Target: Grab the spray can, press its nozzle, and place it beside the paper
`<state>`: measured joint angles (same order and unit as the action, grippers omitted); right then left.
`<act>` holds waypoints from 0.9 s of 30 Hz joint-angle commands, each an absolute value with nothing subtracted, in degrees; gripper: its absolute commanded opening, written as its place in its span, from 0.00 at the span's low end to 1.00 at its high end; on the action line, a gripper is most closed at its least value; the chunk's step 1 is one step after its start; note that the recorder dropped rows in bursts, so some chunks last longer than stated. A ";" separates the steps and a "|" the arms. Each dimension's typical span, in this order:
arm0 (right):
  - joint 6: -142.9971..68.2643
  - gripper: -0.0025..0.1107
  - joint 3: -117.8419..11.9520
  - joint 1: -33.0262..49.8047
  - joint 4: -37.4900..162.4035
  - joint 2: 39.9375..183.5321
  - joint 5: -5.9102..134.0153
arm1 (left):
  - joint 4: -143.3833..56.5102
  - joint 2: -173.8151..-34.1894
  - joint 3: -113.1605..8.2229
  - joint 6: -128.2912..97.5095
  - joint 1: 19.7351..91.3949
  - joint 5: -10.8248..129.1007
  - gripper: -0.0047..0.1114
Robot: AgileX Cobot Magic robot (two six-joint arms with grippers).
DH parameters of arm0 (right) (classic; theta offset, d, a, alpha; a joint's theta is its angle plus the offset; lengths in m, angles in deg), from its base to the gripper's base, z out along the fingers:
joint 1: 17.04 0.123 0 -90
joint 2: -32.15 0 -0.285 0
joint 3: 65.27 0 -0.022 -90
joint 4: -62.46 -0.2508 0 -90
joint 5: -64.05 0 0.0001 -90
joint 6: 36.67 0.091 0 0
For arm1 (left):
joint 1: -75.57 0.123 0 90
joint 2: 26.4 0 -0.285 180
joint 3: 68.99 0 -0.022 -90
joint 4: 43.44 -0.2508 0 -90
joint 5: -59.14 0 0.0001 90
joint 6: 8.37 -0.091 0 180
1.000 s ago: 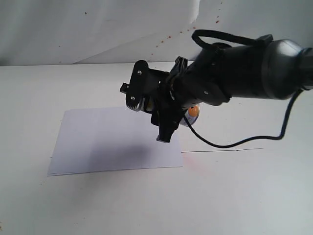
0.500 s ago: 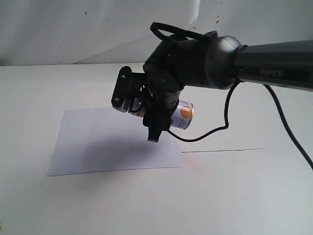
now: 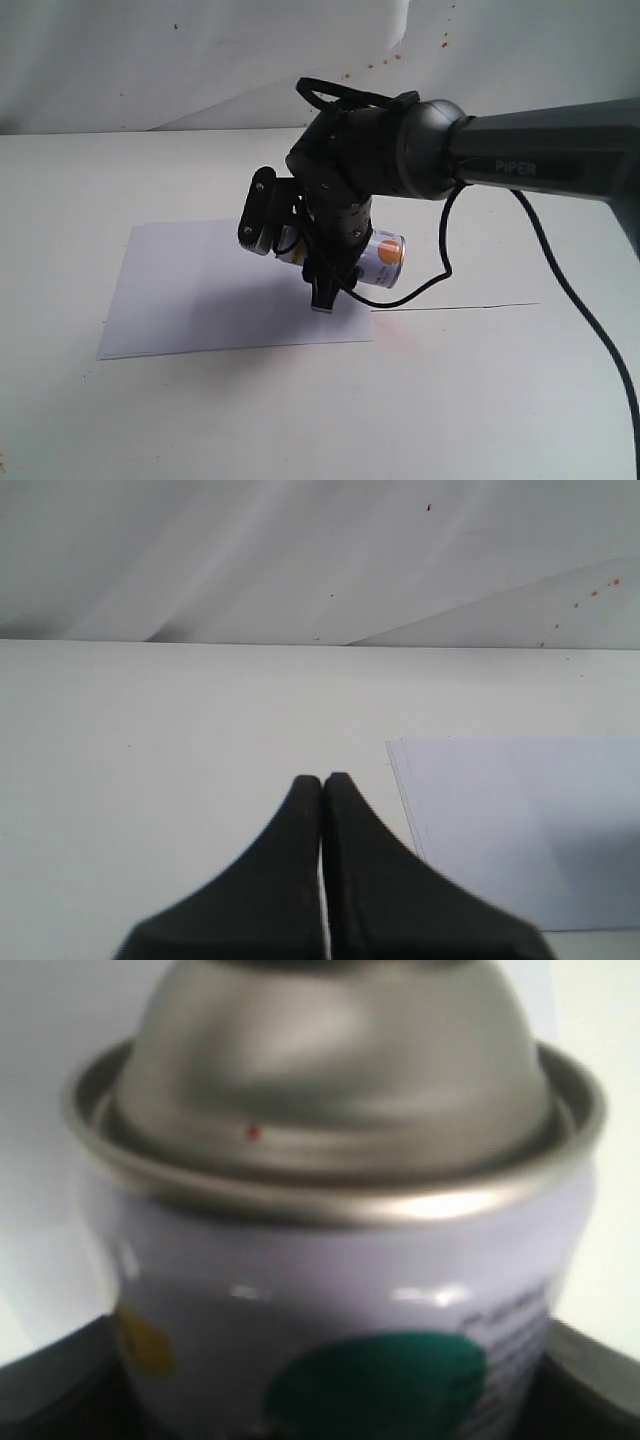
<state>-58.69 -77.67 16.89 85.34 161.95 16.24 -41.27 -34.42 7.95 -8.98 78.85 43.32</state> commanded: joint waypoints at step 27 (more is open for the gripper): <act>-57.78 0.02 -78.19 17.70 83.93 162.84 21.02 | -41.23 -34.19 8.22 -8.84 78.95 43.91 0.04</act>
<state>-58.50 -77.67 17.62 84.79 163.48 19.99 -41.27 -34.42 7.95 -8.98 78.85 43.32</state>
